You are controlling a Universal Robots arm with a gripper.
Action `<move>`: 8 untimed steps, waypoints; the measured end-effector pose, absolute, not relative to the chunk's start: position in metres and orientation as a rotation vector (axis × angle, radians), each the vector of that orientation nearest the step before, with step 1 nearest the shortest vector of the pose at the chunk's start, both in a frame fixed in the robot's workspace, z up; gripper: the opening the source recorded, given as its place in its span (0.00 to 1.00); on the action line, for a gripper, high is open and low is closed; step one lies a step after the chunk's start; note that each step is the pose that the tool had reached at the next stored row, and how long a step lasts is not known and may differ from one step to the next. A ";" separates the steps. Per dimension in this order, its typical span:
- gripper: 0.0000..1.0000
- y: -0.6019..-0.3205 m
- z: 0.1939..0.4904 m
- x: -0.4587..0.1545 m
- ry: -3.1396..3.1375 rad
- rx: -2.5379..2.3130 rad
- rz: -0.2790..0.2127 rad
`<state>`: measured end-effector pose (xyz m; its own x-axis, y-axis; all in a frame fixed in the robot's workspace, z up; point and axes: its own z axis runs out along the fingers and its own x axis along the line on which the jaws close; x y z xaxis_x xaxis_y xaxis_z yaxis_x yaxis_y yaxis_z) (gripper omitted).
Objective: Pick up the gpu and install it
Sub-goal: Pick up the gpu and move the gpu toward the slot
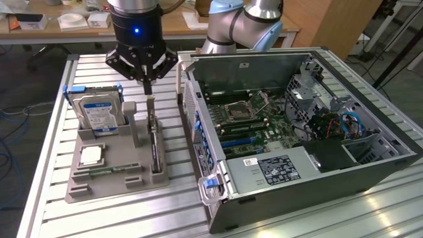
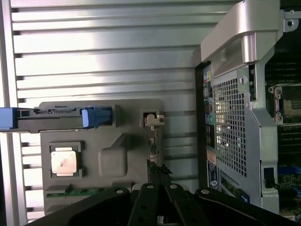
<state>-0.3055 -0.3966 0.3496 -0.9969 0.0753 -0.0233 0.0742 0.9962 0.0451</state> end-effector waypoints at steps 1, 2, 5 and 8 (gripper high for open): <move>0.11 -0.397 0.348 -0.306 3.114 0.117 0.069; 0.11 -0.397 0.346 -0.305 3.114 0.117 0.069; 0.11 -0.397 0.340 -0.306 3.114 0.117 0.069; 0.11 -0.401 0.336 -0.306 3.114 0.117 0.069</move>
